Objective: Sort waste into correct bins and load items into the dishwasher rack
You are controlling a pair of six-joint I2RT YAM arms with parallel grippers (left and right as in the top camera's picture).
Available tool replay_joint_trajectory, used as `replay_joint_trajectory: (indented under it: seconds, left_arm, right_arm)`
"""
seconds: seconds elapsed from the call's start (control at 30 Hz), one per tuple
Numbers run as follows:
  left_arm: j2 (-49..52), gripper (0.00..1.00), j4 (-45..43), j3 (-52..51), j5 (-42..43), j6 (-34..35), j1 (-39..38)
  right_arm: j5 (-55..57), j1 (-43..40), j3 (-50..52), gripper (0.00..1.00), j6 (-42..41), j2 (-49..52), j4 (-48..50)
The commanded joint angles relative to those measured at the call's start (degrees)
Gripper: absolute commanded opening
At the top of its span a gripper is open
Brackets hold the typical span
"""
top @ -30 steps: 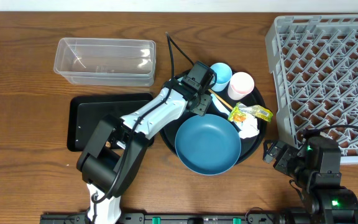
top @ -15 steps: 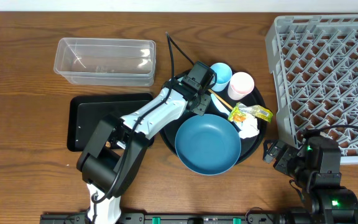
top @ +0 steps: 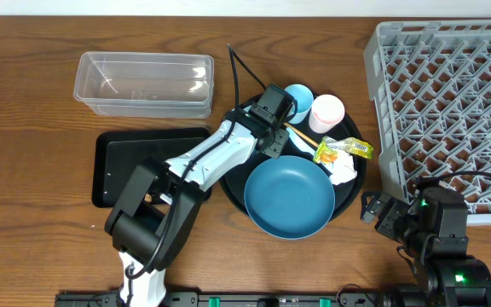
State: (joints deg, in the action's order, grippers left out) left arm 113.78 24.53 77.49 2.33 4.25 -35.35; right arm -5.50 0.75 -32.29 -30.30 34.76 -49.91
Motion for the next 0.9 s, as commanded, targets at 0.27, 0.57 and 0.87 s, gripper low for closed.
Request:
replay_joint_trajectory:
  seconds: [0.27, 0.57, 0.87]
  left_arm:
    - [-8.7, 0.06, 3.3, 0.1, -0.4, 3.8, 0.3]
    - [-16.5, 0.06, 6.4, 0.1, 0.3, 8.2, 0.3]
    - [-25.0, 0.06, 13.9, 0.1, 0.3, 17.5, 0.9]
  right_arm:
    - [0.6, -0.4, -0.9, 0.99, 0.8, -0.1, -0.1]
    - [0.6, -0.4, -0.9, 0.99, 0.8, -0.1, -0.1]
    - [0.6, -0.4, -0.9, 0.99, 0.8, -0.1, -0.1]
